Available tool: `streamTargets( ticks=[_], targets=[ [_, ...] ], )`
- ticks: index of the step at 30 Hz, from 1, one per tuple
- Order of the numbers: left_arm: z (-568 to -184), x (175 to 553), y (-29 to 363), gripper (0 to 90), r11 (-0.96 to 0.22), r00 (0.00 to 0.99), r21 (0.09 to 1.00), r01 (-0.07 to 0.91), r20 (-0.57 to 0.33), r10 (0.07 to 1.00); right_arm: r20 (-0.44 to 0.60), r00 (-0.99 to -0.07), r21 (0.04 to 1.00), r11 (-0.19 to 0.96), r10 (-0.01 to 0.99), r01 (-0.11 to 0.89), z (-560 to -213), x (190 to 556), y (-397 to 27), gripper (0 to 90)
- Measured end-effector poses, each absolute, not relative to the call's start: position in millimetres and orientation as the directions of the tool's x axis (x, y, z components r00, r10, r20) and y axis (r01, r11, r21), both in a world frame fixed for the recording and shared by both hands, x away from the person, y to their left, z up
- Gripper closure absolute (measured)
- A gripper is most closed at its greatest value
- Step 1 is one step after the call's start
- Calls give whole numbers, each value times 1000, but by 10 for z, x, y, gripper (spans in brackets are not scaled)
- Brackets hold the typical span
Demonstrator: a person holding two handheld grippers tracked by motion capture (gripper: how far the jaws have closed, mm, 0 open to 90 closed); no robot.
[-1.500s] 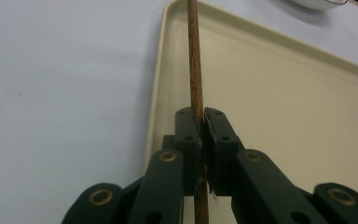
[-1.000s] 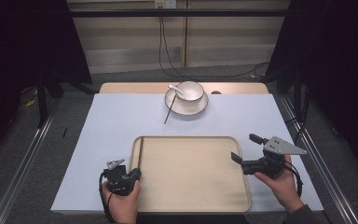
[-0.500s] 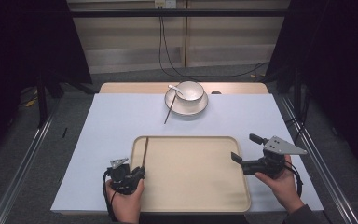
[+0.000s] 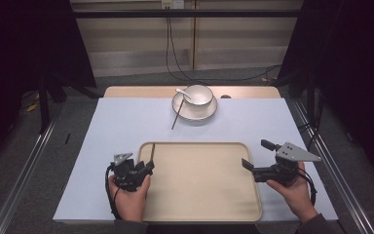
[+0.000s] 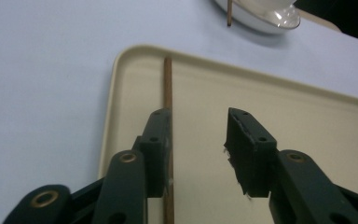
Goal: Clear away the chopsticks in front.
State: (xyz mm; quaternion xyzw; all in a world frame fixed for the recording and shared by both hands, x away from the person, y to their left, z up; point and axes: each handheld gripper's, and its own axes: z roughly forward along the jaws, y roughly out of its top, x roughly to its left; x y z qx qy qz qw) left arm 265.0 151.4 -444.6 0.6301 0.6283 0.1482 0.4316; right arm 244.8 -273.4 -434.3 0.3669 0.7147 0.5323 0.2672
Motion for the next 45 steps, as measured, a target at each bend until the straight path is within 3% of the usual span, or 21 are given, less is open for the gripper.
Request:
streamTargets(
  ticks=[6,16,23,34,45],
  targets=[
    [-4311,2870,1495,535,139,220,761,634,-350,911,17,-582,956,157,813,247,-4342,2448,-2736,23],
    [-4220,3258,1448,299,84,330,824,560,-314,890,12,-584,957,160,812,241,-4343,2455,-2744,24],
    [-4189,3550,1345,197,5,375,843,538,-245,894,14,-583,956,160,812,247,-4340,2454,-2743,27],
    [-4113,4013,1083,154,-61,437,853,518,-202,877,15,-583,957,158,812,244,-4340,2454,-2746,27],
    [-4106,4437,808,148,-89,471,835,542,-215,856,16,-587,958,155,809,240,-4339,2457,-2745,26]
  ],
)
